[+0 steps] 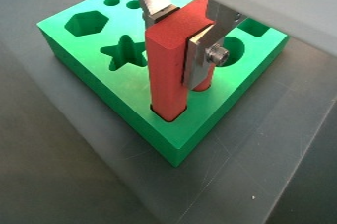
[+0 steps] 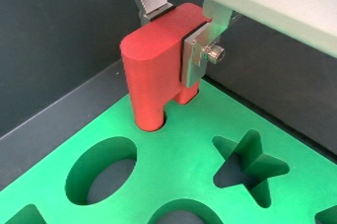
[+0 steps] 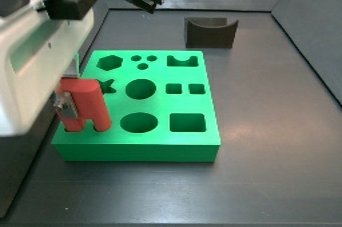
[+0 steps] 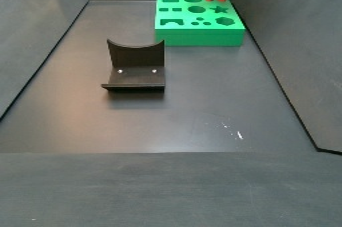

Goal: Insert the square-circle object.

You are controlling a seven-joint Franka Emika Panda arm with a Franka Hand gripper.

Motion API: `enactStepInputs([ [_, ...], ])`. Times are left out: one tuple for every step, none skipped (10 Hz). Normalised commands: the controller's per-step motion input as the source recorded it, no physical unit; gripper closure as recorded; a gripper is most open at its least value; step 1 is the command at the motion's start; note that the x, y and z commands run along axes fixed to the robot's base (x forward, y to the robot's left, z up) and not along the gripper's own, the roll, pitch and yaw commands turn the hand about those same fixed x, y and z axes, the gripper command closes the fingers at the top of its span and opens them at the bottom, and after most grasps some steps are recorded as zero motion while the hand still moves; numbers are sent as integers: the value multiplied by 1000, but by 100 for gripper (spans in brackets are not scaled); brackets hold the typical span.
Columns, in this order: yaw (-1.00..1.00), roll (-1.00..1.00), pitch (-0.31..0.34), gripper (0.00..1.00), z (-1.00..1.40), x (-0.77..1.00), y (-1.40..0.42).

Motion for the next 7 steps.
enactStepInputs([
  [0, 0, 0, 100, -26, 0, 0],
  [0, -1, -47, 100, -300, 0, 0],
  [0, 0, -26, 100, -403, 0, 0],
  [0, 20, -29, 100, -340, 0, -14],
  [0, 46, 0, 100, -366, 31, -17],
  [0, 109, 0, 100, -506, 63, -54],
  [6, 189, 67, 100, -777, 197, -80],
])
